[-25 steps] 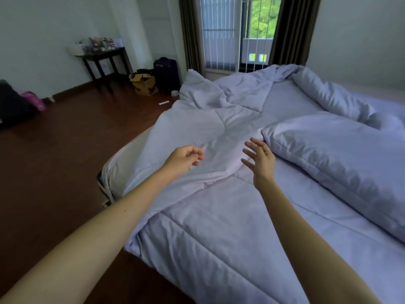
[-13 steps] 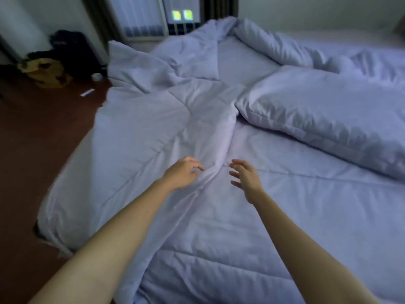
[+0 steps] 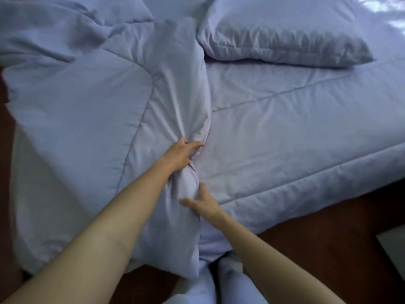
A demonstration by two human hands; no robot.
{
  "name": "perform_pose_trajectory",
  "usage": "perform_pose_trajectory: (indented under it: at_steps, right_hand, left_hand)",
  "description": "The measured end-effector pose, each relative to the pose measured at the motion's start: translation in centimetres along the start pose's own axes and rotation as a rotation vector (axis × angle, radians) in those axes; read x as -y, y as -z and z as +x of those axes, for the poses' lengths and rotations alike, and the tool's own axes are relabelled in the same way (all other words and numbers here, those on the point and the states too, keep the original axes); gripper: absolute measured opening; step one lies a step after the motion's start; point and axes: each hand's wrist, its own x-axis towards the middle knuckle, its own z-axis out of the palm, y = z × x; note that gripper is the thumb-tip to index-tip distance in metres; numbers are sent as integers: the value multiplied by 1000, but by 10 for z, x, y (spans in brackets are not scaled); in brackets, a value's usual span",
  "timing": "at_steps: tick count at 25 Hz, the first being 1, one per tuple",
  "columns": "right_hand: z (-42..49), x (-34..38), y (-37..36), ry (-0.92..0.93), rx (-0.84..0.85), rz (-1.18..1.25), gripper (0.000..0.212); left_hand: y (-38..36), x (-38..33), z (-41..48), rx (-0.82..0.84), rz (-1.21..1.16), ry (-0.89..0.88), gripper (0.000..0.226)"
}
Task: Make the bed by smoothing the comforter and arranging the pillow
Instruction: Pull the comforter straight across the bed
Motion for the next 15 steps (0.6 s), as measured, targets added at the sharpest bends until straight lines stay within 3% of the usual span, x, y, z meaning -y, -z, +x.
perform_pose_trajectory:
  at_steps: [2,5,7,10,12,15]
  right_hand:
    - [-13,5,-22,83,11,-123,69]
    - [-24,15,-38,144,99,-289,61]
    - [-33,14,-47,160,177,-373,53]
    - [-58,3,-83,189,276,-457,39]
    - [-72,-13,-118,233,339,-558,38]
    - [-77,-46,-146,223,438,-741,60]
  left_hand:
    - [7,12,-24,-146,-38,51,47]
    - [13,42,-77,-378,-45,281,26]
    - [16,66,-120,-505,-103,469,29]
    - [-1,103,-189,-531,-4,601,42]
    - [-18,129,-231,-584,-27,729,39]
    - [-38,169,-285,-616,-111,995,33]
